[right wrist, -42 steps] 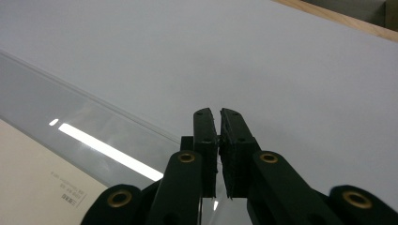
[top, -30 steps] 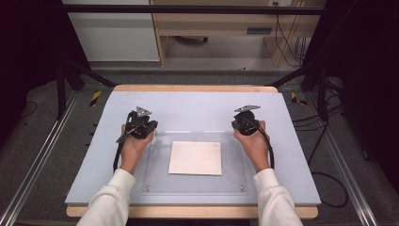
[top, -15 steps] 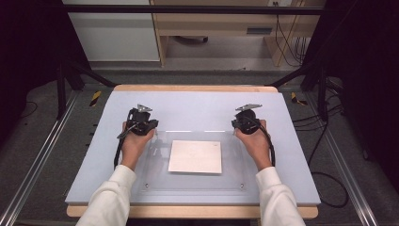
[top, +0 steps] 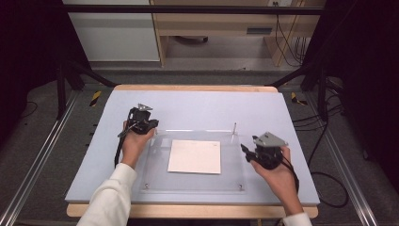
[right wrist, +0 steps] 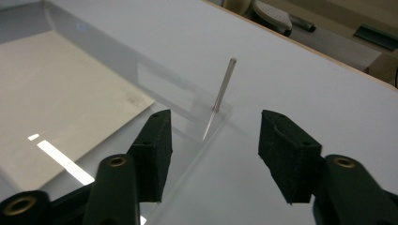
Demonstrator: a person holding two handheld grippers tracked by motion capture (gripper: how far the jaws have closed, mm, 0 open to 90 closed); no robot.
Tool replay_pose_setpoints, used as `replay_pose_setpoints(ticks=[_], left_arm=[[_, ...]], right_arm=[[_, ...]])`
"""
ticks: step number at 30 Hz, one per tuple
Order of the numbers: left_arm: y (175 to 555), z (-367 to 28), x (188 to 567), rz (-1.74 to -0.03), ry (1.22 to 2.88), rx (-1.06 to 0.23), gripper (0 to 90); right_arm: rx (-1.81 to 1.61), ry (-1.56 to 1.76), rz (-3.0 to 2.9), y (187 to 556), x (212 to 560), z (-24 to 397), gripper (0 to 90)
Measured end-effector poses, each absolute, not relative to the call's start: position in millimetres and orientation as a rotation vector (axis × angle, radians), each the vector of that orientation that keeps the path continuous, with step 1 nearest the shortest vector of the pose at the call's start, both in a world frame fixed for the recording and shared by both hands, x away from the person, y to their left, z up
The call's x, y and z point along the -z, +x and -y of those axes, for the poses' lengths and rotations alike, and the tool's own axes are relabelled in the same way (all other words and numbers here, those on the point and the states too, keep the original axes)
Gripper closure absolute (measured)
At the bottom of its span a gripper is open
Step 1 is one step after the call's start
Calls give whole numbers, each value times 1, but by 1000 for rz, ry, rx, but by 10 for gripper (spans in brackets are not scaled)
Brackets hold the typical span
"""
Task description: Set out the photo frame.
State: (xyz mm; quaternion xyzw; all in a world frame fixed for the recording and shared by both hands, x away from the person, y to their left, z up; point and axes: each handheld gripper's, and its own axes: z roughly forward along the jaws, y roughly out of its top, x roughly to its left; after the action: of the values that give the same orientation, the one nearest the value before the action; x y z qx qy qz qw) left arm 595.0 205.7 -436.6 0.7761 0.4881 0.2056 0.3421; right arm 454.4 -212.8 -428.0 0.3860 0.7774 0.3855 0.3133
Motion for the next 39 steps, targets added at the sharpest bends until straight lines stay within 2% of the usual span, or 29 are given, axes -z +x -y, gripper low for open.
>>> replay_pose_setpoints(ticks=[11, 17, 24, 39], left_arm=[[597, -206, 436, -1269, 2047, -528, 849], [600, -205, 435, -1278, 2050, -514, 849], [603, -207, 436, -1273, 2061, -501, 848], [609, -207, 435, -1282, 2073, -471, 848]], right_arm=[[-975, 947, -2114, 360, 460, 240, 152], [-926, 882, -2168, 345, 474, 235, 155], [-853, 834, -2206, 355, 485, 217, 178], [-857, 826, -2202, 361, 489, 206, 203]])
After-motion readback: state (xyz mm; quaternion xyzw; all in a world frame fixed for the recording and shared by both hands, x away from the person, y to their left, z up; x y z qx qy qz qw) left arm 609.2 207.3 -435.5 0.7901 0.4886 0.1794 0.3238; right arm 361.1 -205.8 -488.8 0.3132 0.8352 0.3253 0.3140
